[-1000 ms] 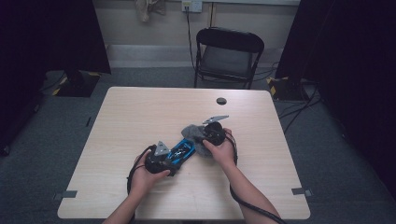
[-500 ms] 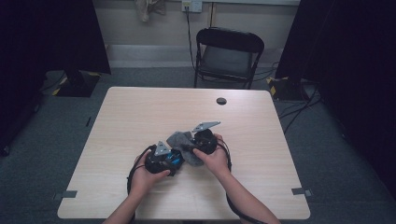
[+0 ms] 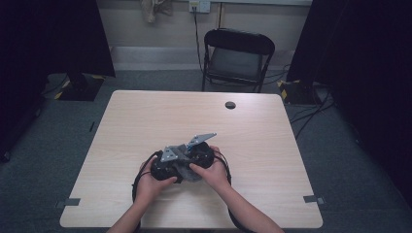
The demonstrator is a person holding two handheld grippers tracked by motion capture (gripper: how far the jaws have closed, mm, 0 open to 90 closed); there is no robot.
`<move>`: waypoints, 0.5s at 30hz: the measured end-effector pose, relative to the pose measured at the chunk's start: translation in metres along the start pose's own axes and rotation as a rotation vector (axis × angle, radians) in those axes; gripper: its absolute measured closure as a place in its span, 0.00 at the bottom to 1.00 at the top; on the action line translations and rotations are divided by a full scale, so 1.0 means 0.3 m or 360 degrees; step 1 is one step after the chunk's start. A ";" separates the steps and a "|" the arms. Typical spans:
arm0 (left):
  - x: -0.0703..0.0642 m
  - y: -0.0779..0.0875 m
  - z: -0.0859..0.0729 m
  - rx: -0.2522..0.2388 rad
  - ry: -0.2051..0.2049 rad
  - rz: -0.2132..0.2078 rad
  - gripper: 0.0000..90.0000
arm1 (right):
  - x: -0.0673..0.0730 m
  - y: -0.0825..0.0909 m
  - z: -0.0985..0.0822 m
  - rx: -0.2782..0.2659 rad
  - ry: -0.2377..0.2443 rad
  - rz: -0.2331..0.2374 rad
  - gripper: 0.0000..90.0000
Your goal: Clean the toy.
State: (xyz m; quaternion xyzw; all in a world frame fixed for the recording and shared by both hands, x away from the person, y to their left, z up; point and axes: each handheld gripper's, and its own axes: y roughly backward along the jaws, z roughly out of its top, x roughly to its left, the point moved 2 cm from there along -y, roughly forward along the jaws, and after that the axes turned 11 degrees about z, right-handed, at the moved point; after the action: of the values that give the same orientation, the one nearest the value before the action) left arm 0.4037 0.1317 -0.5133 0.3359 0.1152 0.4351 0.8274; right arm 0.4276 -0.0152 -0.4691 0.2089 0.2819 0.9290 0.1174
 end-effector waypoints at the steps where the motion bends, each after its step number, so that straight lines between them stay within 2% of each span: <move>1: 0.000 0.000 0.000 0.0000 0.0000 0.0000 0.27 | 0.002 -0.004 -0.001 -0.0002 0.0003 0.0008 0.79; 10: 0.001 0.000 0.000 0.0000 -0.0013 0.0009 0.27 | 0.001 -0.023 -0.011 0.0010 0.0017 0.0015 0.79; 15: 0.001 0.001 0.001 0.0002 -0.0014 0.0011 0.27 | -0.001 -0.026 -0.007 0.0020 0.0039 -0.0011 0.79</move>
State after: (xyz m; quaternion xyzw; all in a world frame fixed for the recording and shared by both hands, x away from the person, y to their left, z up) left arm 0.4039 0.1320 -0.5130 0.3385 0.1107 0.4363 0.8263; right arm 0.4275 -0.0100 -0.4753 0.1972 0.2899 0.9293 0.1158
